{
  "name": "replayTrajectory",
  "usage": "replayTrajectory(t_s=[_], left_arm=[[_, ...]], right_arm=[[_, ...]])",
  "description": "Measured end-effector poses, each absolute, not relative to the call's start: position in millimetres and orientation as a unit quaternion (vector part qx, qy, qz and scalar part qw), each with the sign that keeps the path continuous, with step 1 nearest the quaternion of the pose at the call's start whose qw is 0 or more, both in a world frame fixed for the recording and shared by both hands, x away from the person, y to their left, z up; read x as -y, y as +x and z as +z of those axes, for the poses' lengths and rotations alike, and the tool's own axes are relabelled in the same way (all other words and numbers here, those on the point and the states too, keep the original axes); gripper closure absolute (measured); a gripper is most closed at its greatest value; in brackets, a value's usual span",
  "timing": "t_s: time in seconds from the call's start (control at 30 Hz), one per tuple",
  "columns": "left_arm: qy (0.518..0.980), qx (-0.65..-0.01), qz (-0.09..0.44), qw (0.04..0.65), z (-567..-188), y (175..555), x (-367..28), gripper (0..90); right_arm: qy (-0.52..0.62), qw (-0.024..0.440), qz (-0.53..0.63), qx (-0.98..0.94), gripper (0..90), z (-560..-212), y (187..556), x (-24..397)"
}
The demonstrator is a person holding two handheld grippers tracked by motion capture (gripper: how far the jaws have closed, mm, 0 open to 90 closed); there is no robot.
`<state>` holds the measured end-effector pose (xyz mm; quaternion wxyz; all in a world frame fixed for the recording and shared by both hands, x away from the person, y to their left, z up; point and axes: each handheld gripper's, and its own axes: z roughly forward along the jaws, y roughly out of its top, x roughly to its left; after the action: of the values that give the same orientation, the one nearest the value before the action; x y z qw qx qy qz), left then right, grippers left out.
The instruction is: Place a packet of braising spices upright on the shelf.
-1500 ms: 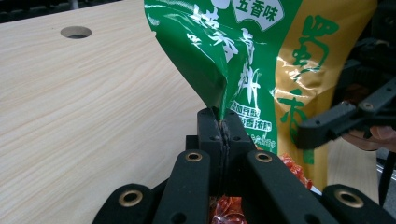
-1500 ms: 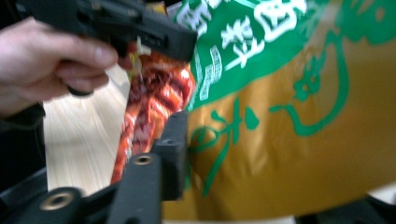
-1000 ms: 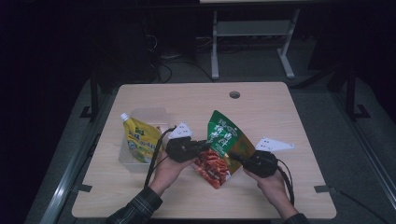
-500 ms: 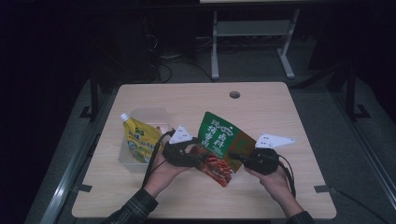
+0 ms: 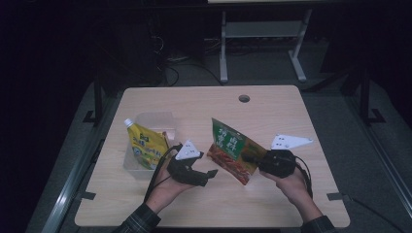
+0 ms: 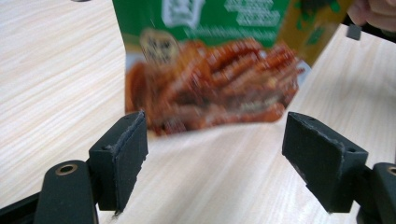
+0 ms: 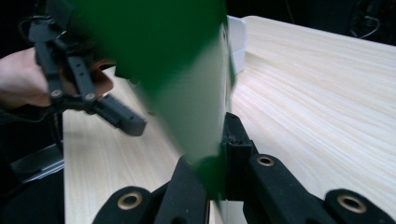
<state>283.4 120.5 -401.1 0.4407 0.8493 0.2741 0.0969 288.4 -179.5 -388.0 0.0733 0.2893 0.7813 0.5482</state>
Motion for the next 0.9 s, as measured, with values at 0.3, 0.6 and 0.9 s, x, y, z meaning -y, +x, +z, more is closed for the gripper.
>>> replayTrajectory(t_s=[0.3,0.6,0.9], left_arm=[[0.866,-0.243,0.073,0.432,-417,268,-124,18.0],[0.869,-0.222,0.074,0.435,-426,256,-139,17.9],[0.874,-0.216,0.075,0.429,-434,250,-154,17.5]], right_arm=[[0.297,0.084,0.545,-0.779,89.8,-377,303,178],[0.3,0.083,0.535,-0.785,89.8,-363,325,158],[0.293,0.078,0.532,-0.79,89.7,-350,354,127]])
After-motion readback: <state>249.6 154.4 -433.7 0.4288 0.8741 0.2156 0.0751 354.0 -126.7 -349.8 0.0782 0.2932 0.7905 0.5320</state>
